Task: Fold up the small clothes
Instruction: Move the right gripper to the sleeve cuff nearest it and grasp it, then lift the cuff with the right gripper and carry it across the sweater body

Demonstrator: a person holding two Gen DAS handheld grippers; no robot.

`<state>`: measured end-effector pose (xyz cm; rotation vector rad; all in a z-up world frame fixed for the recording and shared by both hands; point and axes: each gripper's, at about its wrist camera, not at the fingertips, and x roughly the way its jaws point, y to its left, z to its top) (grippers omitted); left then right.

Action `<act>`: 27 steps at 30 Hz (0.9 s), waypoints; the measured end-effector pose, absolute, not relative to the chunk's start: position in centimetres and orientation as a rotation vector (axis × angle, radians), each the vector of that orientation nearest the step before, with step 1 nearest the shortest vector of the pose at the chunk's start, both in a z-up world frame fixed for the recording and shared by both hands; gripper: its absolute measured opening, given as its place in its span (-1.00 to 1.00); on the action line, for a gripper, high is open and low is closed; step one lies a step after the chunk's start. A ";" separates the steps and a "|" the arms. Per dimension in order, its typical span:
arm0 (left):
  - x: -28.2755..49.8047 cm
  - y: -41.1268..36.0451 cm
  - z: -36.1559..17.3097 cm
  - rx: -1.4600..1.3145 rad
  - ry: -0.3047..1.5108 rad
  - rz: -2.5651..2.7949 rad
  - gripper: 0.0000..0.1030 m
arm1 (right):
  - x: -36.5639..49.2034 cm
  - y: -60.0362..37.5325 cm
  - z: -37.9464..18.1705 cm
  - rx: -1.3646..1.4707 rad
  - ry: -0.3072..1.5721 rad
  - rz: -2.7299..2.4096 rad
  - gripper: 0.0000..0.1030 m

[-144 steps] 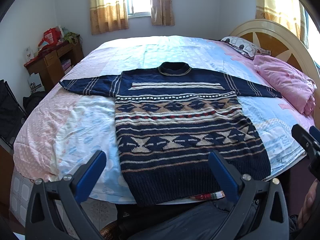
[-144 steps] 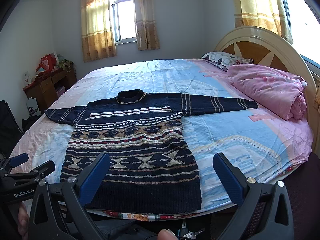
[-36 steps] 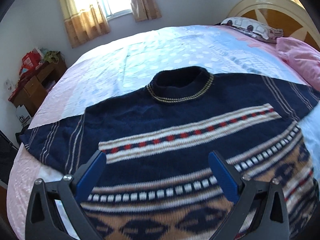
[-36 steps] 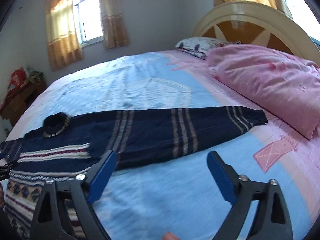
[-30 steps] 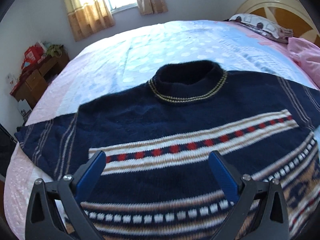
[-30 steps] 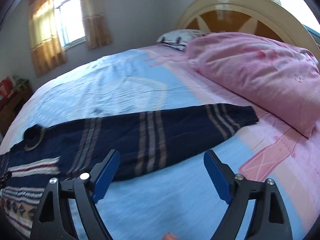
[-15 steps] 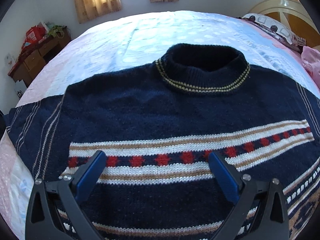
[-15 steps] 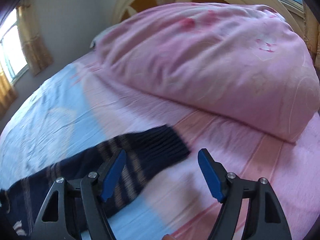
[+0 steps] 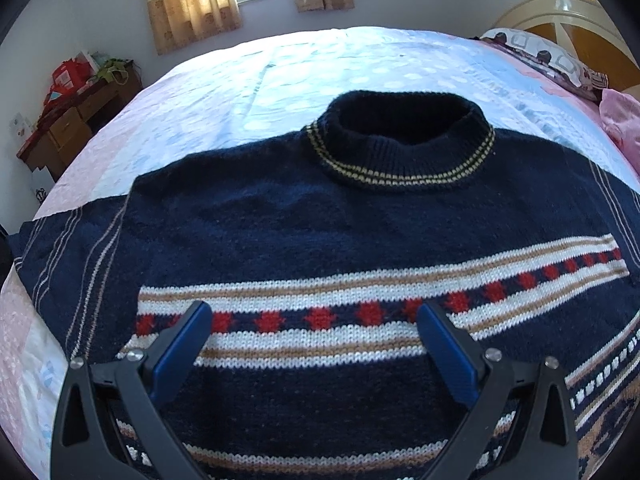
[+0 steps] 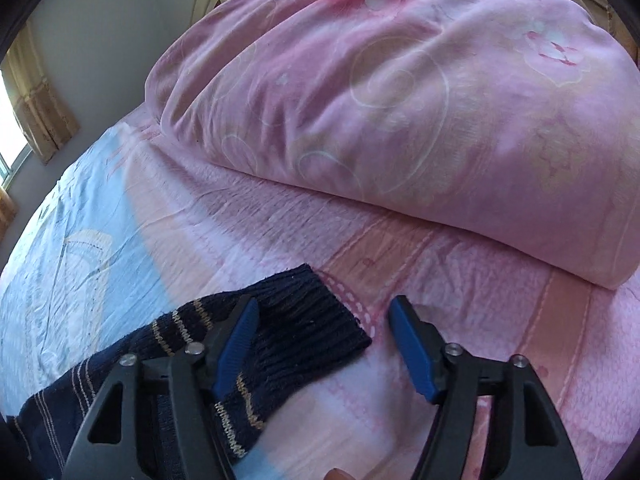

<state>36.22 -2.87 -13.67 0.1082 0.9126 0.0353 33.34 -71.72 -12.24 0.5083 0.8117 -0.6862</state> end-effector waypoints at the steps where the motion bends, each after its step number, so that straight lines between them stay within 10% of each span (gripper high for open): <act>1: 36.2 -2.8 -13.7 0.106 0.912 0.038 1.00 | 33.5 -71.5 -12.3 0.509 0.814 -0.683 0.24; 3: 36.3 -2.8 -13.8 0.103 0.913 0.038 1.00 | 33.6 -71.2 -12.4 0.490 0.824 -0.675 0.19; 8: 36.2 -2.6 -13.9 0.091 0.918 0.030 1.00 | 34.4 -71.0 -12.5 0.491 0.822 -0.610 -0.68; 27: 35.6 -2.7 -13.5 0.072 0.894 -0.002 1.00 | 38.7 -56.0 -5.5 0.223 0.715 -0.317 -0.74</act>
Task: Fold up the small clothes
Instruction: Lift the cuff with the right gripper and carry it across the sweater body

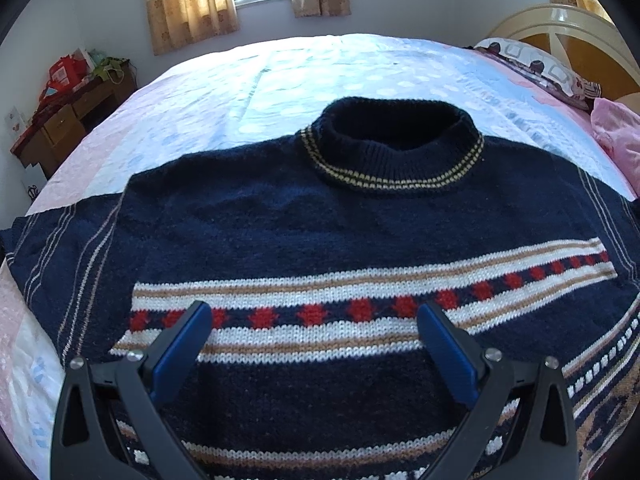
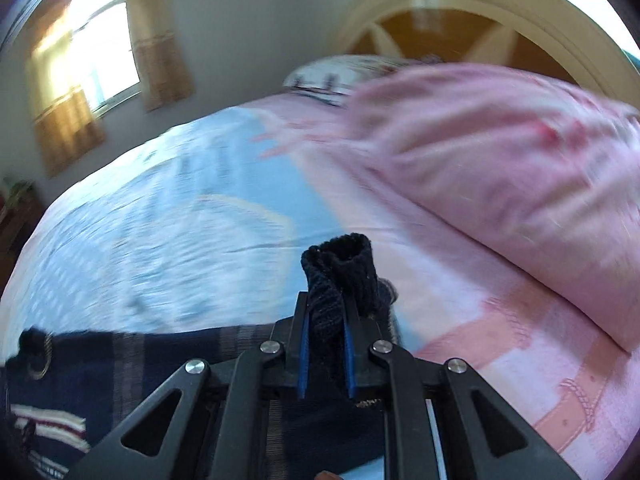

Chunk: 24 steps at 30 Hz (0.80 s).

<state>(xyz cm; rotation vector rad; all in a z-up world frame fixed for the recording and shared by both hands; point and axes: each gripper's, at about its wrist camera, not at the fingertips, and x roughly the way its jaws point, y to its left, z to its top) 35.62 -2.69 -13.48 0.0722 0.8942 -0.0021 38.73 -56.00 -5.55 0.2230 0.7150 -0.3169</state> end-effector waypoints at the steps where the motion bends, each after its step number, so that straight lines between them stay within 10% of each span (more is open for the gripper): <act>1: 35.5 -2.6 -13.5 0.070 0.892 -0.005 1.00 | 39.0 -54.9 -5.3 0.211 0.712 -0.296 -0.74; 24: 35.3 -2.1 -13.4 0.019 0.878 -0.063 1.00 | 40.9 -24.5 -11.1 -0.076 0.882 0.232 -0.73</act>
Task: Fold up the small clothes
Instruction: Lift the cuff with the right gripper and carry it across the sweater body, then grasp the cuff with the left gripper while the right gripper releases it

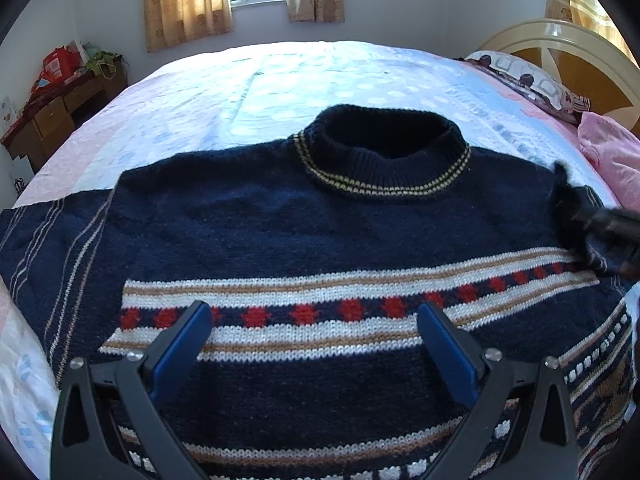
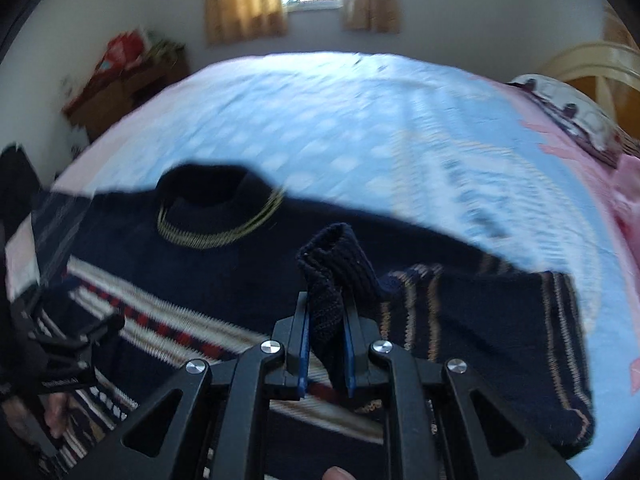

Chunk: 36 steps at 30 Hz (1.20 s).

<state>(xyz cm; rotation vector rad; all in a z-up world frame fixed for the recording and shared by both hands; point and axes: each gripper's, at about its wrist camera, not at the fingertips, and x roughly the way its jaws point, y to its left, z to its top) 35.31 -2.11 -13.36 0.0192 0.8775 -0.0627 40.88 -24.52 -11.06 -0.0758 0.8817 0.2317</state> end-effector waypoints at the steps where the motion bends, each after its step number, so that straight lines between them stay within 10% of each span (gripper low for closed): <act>1: 35.3 -2.2 -13.4 0.020 0.882 -0.069 1.00 | 40.8 -23.9 -11.8 -0.081 0.898 0.241 -0.68; 8: 35.5 -2.6 -13.0 0.019 0.922 -0.118 0.87 | 38.8 -24.0 -12.6 -0.029 0.939 0.354 0.05; 20: 34.4 -13.0 -6.8 0.141 0.845 -0.302 0.63 | 32.9 -35.2 -9.9 0.033 0.643 0.104 0.20; 32: 40.7 -19.3 -12.4 -0.014 1.070 -0.297 0.16 | 32.3 -37.9 -10.6 0.101 0.574 0.099 0.21; 36: 40.4 -19.6 -11.9 -0.038 1.039 -0.331 -0.68 | 31.9 -37.8 -10.2 0.106 0.552 0.100 0.21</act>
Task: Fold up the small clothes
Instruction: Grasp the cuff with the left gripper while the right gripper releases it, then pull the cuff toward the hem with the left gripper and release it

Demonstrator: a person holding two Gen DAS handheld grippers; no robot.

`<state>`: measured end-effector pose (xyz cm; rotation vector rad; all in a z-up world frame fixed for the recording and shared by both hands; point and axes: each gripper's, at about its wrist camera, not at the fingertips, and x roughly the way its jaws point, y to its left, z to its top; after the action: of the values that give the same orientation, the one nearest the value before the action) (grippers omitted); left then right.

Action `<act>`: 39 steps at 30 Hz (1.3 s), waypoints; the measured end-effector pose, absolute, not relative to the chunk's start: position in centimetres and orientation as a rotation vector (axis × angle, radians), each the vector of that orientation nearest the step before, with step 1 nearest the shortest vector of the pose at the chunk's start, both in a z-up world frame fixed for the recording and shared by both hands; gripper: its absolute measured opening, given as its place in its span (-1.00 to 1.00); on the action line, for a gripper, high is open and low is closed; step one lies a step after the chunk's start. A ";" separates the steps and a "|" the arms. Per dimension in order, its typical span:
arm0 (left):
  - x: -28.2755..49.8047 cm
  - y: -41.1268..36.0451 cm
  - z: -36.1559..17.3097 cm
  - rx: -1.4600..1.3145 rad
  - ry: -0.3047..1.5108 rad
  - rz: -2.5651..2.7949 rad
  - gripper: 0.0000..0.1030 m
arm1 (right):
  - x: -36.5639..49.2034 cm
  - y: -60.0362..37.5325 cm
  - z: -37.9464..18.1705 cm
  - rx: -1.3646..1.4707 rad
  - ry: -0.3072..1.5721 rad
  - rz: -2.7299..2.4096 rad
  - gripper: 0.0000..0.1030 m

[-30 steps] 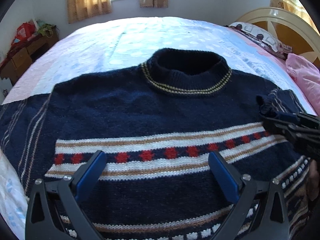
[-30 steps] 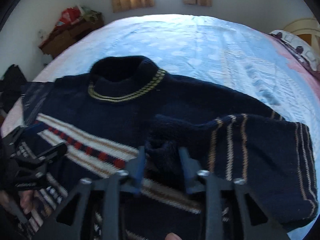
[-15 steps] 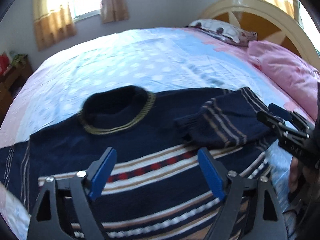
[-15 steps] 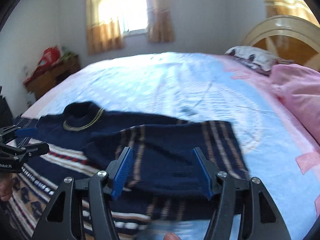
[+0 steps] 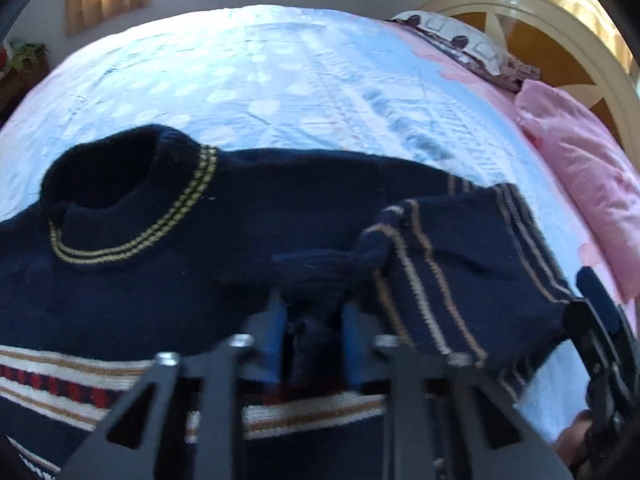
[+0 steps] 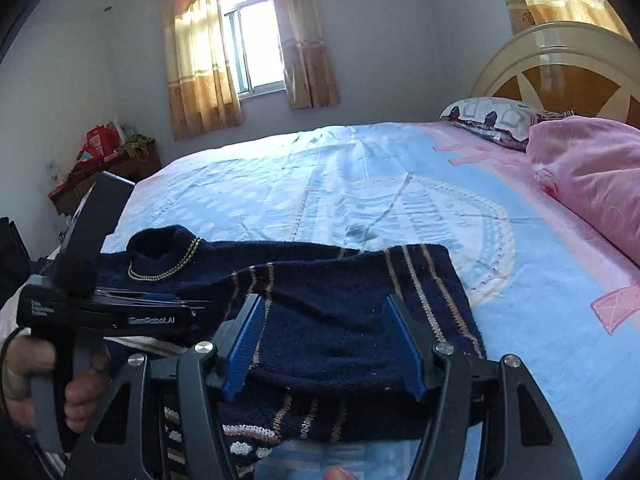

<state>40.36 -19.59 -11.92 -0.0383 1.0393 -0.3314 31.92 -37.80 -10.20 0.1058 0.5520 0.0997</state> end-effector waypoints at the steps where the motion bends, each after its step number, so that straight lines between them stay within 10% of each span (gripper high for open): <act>1: 40.2 -19.4 -11.6 -0.041 1.033 -0.337 -0.70 | 31.9 -37.9 -10.1 0.102 0.545 0.091 0.21; 14: 37.4 -10.8 -3.7 -0.031 0.847 -0.273 -0.73 | 31.4 -38.9 -9.7 0.142 0.501 0.064 0.21; 39: 36.2 1.9 -7.9 -0.192 0.913 -0.078 -0.73 | 31.1 -38.6 -10.0 0.138 0.496 0.071 0.41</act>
<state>36.23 1.92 -7.94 -0.1920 0.9125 -0.0781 31.13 -38.58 -9.98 0.1381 0.4963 0.0710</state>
